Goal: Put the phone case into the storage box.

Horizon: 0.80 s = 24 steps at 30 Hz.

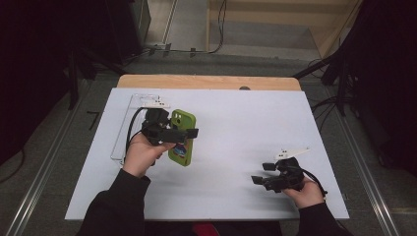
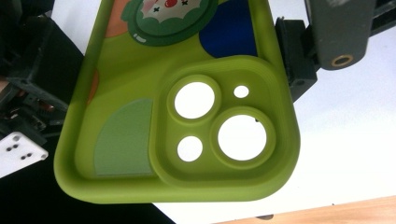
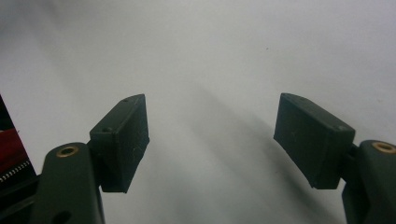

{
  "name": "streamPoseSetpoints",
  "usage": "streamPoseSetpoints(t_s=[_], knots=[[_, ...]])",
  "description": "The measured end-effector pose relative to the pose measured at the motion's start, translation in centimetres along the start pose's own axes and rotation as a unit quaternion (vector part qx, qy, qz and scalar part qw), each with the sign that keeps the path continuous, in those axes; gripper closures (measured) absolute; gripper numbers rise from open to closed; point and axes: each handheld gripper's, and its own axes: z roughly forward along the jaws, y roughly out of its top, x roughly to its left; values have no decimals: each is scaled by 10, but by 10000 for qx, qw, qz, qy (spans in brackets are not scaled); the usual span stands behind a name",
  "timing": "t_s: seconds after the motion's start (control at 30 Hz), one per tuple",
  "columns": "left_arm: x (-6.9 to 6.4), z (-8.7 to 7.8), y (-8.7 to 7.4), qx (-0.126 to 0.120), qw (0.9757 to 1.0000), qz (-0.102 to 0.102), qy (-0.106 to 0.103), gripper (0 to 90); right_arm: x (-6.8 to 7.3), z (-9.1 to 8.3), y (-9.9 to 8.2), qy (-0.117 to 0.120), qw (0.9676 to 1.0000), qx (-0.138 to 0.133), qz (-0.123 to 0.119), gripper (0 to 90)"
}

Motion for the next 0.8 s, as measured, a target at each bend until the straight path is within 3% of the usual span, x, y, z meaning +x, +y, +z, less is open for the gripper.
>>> streamPoseSetpoints(t_s=[0.47,0.8], knots=[[4,-22,8,-96,9997,-66,202,173,0,0,0,22,10000,-12,18,245],[11,-37,11,-170,9989,-223,364,174,0,-1,0,28,10000,-29,25,246]])
